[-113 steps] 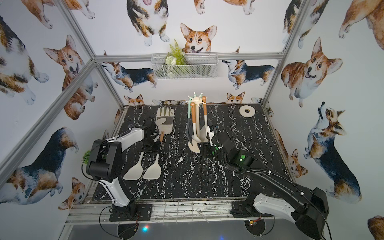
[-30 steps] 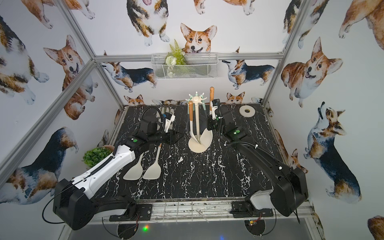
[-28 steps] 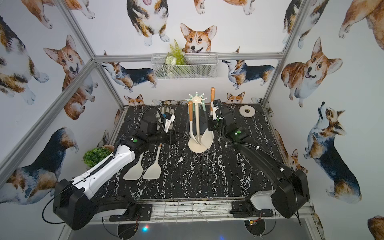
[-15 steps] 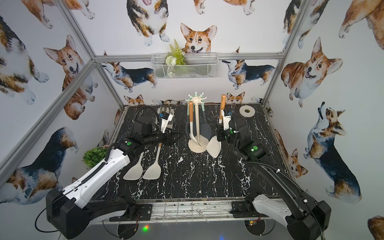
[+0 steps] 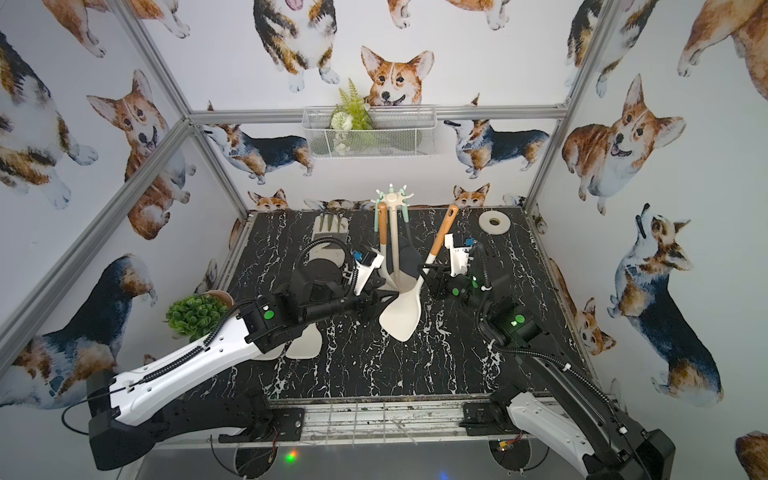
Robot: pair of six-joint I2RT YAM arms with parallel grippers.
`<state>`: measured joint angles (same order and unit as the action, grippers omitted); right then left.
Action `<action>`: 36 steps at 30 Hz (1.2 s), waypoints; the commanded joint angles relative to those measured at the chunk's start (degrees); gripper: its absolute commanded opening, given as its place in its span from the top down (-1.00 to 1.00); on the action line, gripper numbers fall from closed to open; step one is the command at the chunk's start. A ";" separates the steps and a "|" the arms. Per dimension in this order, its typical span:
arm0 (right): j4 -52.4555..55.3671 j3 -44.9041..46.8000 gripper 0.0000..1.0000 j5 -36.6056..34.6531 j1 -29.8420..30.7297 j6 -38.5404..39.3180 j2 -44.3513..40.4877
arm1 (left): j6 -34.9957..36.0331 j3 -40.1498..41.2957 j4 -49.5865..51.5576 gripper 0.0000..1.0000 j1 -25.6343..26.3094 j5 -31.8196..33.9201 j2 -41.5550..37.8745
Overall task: Take the spatula off the kitchen utensil rack
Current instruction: Place the spatula at the center of the board.
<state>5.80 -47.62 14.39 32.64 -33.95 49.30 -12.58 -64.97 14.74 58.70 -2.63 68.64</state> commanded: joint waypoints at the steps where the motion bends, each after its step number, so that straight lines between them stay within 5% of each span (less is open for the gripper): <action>1: -6.59 0.07 1.00 2.57 0.23 -4.54 -0.43 | -1.91 -2.72 -2.89 -0.09 1.33 3.87 3.41; 15: -3.72 -0.81 1.00 4.53 1.68 -1.86 -1.70 | -3.85 -9.96 -2.75 0.08 1.42 -0.86 13.74; 17: -3.61 -0.81 1.00 4.07 1.74 -1.58 -2.17 | -4.04 -9.96 -2.70 0.30 1.42 -0.99 14.11; 20: -2.68 -1.05 1.00 3.72 1.72 -0.88 -2.62 | -3.90 -9.91 -2.40 0.90 1.42 -0.70 13.66; 22: -1.99 -1.19 0.77 3.80 1.68 -0.41 -2.80 | -3.48 -9.91 -1.96 1.00 1.42 -0.13 12.88; 27: -1.42 -2.24 -0.16 5.47 1.66 2.30 -4.31 | -0.71 -10.17 0.43 1.00 1.33 2.58 9.38; 30: -0.39 -3.98 -0.37 6.74 1.67 5.16 -5.30 | 1.38 -9.71 1.63 1.00 0.94 5.21 5.92; 36: 1.31 -4.81 -0.42 5.71 1.63 7.83 -6.06 | 3.44 -6.04 1.53 1.00 -1.95 11.10 -4.02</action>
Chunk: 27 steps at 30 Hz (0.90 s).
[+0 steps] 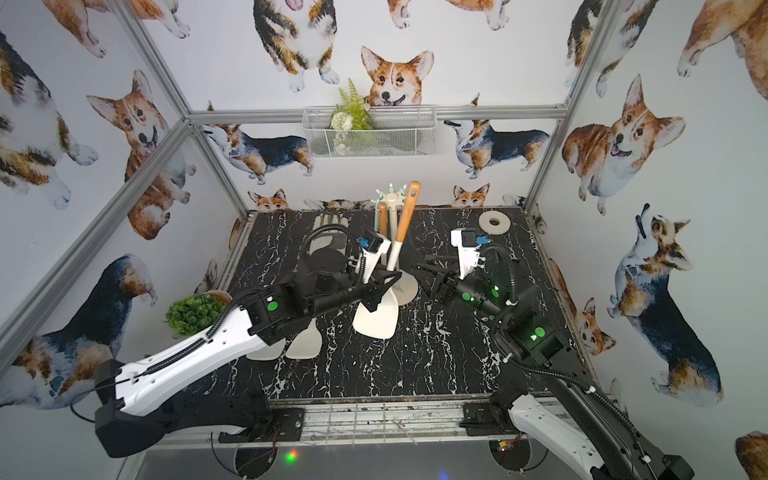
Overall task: Take the spatula off the kitchen utensil rack
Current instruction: Place the spatula at the center of the board.
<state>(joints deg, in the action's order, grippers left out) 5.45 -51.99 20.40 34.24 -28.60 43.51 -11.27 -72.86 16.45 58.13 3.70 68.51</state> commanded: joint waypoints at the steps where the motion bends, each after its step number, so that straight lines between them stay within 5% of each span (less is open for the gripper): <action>1: 1.70 -0.32 -0.42 -0.47 0.06 2.58 -0.26 | 1.93 3.32 0.11 1.00 -3.08 6.11 -6.75; 6: 1.40 0.39 -0.43 -0.68 0.12 1.69 0.63 | -4.27 8.99 5.23 1.00 -15.37 3.39 -14.53; 13: 2.32 -0.66 -0.43 0.31 0.13 0.21 6.33 | -14.41 16.83 11.59 1.00 -37.59 -22.74 -6.46; 18: 3.53 -0.32 -0.43 -0.29 0.13 0.21 7.34 | -17.20 21.20 6.90 1.00 -39.32 -30.00 2.42; 27: 4.19 0.74 -0.43 -2.56 0.13 1.00 7.68 | -17.38 20.14 7.22 1.00 -32.91 -29.02 16.51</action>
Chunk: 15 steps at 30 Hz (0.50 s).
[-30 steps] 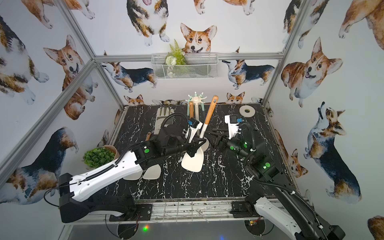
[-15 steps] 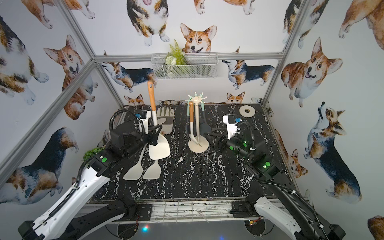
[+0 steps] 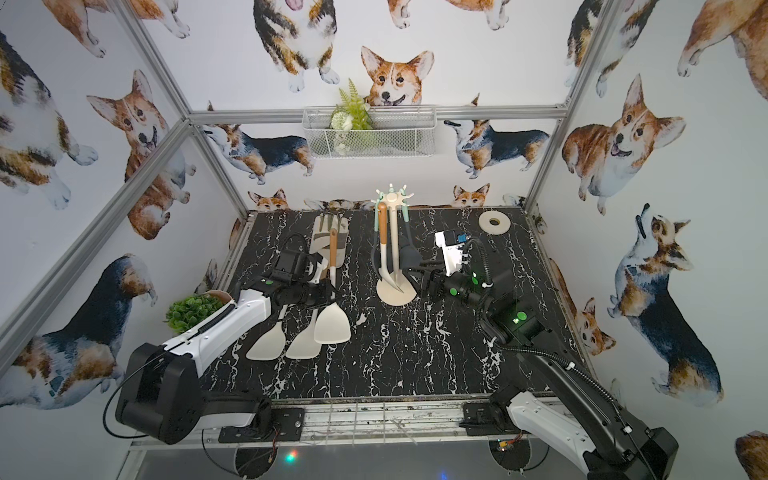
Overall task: Take the spatula off the kitchen utensil rack
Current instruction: Place the spatula at the center of the board.
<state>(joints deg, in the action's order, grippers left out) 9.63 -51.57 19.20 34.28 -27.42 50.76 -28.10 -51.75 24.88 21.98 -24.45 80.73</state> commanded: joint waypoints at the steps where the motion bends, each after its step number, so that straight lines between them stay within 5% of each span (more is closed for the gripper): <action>1: -0.16 0.33 -0.43 -1.36 0.09 -0.26 0.55 | -0.80 -1.14 -1.28 1.00 4.09 -0.19 5.70; 15: -0.14 0.59 -0.43 -0.92 0.08 -0.88 2.50 | -0.16 -0.78 -0.90 1.00 6.73 2.91 16.74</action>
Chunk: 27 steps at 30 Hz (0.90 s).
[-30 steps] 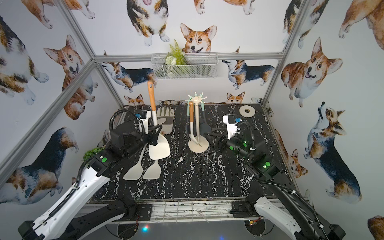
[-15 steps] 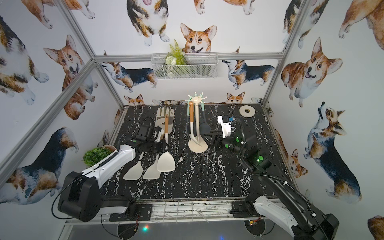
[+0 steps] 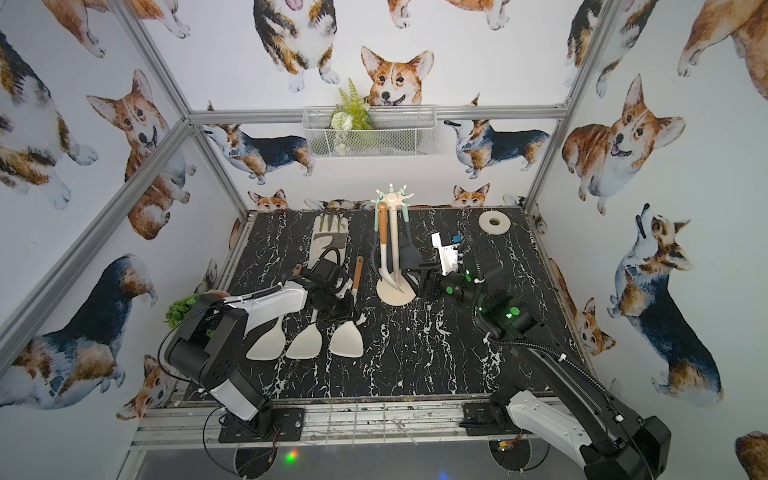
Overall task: Take the spatula off the kitchen utensil rack
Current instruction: Place the spatula at the center of the board.
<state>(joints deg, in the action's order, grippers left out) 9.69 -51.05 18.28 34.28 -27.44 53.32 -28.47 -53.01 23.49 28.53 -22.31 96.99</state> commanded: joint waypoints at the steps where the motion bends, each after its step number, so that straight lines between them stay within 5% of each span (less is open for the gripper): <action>1: -0.20 0.14 -0.43 -0.05 0.08 -0.83 0.03 | 0.24 0.92 0.74 1.00 0.16 1.59 0.24; 27: -1.42 0.42 -0.42 1.06 0.08 -1.73 2.12 | 1.51 1.24 2.75 0.92 -1.75 10.03 0.59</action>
<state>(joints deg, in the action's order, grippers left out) 9.65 -50.61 18.72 34.39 -28.47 55.13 -26.55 -52.53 23.40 27.09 -19.86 97.65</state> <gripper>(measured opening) 0.711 0.174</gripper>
